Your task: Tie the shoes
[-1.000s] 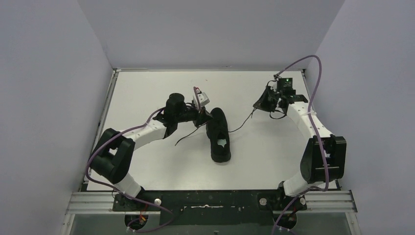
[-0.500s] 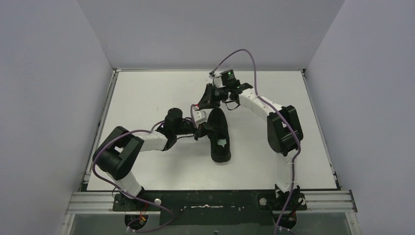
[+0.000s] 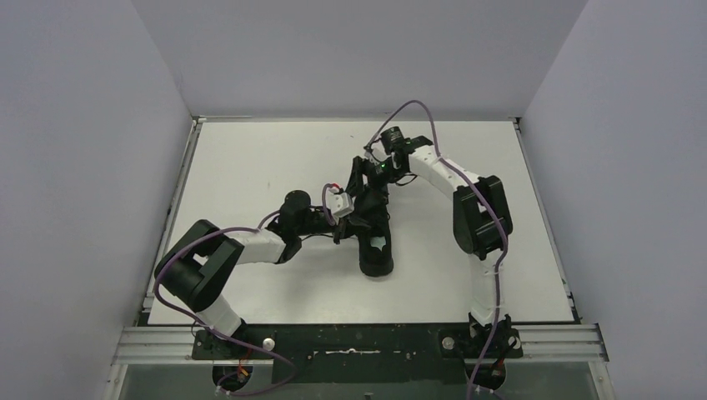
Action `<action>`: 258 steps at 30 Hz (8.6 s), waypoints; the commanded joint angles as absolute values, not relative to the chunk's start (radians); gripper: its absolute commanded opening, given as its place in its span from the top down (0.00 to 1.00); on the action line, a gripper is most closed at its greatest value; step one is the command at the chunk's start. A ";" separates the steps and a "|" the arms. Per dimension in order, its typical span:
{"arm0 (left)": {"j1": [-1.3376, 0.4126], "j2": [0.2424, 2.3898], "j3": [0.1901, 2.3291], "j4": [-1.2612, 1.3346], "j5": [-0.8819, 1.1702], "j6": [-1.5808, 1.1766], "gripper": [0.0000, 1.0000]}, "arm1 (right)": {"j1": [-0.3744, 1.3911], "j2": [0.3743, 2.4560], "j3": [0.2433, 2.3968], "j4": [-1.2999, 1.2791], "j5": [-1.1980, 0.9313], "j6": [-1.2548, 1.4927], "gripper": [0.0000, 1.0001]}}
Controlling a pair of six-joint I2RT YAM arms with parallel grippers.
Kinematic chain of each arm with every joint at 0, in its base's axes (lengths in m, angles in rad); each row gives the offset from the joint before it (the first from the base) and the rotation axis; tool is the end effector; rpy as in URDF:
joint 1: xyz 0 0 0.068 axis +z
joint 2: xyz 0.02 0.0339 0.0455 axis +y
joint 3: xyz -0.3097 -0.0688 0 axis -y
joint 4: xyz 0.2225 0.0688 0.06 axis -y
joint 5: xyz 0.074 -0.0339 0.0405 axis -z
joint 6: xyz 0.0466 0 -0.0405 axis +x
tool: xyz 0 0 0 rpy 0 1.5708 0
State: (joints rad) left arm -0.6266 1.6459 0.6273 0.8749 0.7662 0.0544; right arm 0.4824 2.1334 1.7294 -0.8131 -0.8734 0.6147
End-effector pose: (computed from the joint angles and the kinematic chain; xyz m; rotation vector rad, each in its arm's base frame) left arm 0.2382 -0.2124 0.2490 1.1228 1.3993 -1.0688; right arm 0.3815 0.2401 0.2457 0.0457 -2.6752 -1.3104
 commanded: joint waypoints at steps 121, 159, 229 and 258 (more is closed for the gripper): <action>-0.697 1.489 0.781 0.486 0.368 -1.252 1.00 | 0.398 1.564 1.086 0.003 -0.741 0.318 1.00; -1.018 1.489 0.680 0.704 -0.174 -1.443 1.00 | 0.458 1.652 1.271 -0.273 -0.766 0.185 1.00; -0.480 1.975 0.984 1.250 1.005 -0.691 1.00 | 0.409 1.640 1.352 -0.329 -0.825 0.342 1.00; -0.458 1.959 0.952 1.246 0.931 -0.697 1.00 | 0.360 1.554 1.294 -0.425 -0.691 0.340 0.49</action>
State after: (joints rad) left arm -0.4667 1.9976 0.9428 1.1873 0.9806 -0.6765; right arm 0.3912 1.6791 1.3296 -0.4225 -0.7551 0.3489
